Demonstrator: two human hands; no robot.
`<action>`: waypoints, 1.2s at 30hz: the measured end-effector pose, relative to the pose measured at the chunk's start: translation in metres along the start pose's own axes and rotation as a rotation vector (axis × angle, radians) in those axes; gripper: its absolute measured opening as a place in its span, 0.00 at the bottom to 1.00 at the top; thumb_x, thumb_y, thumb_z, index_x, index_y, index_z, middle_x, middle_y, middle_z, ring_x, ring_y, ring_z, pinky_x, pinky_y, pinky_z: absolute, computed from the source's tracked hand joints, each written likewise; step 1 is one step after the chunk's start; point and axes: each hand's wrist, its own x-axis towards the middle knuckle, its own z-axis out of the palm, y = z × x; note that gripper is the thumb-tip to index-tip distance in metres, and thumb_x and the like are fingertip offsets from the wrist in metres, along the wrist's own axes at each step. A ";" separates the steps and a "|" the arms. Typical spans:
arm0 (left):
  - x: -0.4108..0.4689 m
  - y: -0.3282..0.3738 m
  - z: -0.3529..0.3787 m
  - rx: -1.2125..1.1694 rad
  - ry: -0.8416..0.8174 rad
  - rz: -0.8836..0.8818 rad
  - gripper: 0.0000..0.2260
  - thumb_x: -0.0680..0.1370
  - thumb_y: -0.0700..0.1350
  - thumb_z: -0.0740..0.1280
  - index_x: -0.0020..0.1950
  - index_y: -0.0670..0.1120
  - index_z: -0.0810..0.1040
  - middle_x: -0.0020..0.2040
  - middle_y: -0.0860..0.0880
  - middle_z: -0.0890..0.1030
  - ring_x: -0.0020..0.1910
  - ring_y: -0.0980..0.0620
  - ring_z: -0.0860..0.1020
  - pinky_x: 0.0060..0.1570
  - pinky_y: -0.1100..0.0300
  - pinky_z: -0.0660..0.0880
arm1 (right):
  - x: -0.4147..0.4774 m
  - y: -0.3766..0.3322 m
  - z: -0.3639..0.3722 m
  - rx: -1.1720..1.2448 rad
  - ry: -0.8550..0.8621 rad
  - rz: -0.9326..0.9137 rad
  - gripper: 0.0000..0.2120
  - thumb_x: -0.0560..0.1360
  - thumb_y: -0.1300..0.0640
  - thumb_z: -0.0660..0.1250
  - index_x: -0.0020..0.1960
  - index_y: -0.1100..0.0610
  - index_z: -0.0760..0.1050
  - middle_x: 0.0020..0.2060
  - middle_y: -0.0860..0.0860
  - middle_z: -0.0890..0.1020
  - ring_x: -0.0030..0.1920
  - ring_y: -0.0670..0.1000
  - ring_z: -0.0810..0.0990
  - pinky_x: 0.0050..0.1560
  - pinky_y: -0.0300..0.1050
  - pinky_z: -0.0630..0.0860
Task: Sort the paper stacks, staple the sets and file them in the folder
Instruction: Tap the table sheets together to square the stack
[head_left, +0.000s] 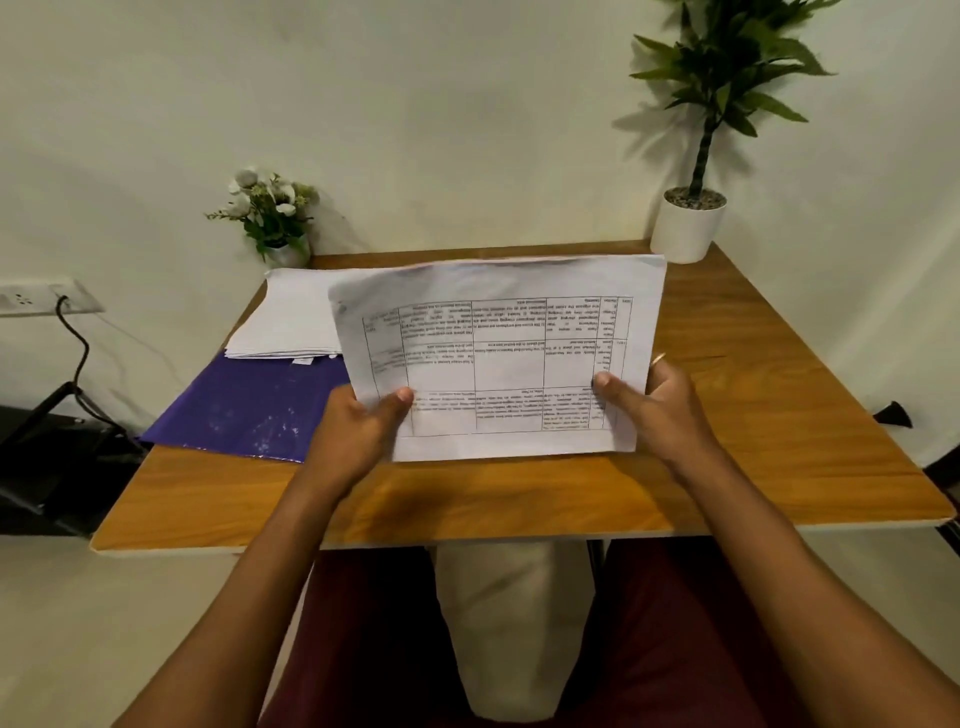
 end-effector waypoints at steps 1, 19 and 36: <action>0.004 0.009 -0.005 0.039 0.000 0.007 0.10 0.79 0.54 0.70 0.60 0.54 0.81 0.56 0.52 0.86 0.56 0.51 0.84 0.58 0.43 0.80 | 0.003 -0.009 -0.001 -0.015 0.048 -0.080 0.26 0.74 0.57 0.76 0.70 0.51 0.73 0.59 0.42 0.84 0.64 0.48 0.81 0.56 0.42 0.82; 0.046 0.086 -0.021 0.080 -0.077 0.191 0.09 0.77 0.44 0.74 0.57 0.49 0.84 0.43 0.53 0.87 0.41 0.58 0.84 0.38 0.67 0.79 | 0.044 -0.051 -0.006 -0.308 -0.312 -0.043 0.13 0.72 0.49 0.74 0.50 0.58 0.83 0.45 0.54 0.88 0.47 0.53 0.87 0.50 0.53 0.82; -0.003 0.038 0.066 -0.257 -0.029 0.104 0.10 0.80 0.42 0.69 0.53 0.58 0.77 0.43 0.67 0.85 0.47 0.64 0.84 0.41 0.69 0.79 | 0.015 -0.005 0.025 0.071 -0.001 -0.067 0.07 0.76 0.56 0.71 0.54 0.49 0.80 0.46 0.39 0.87 0.52 0.43 0.86 0.50 0.39 0.80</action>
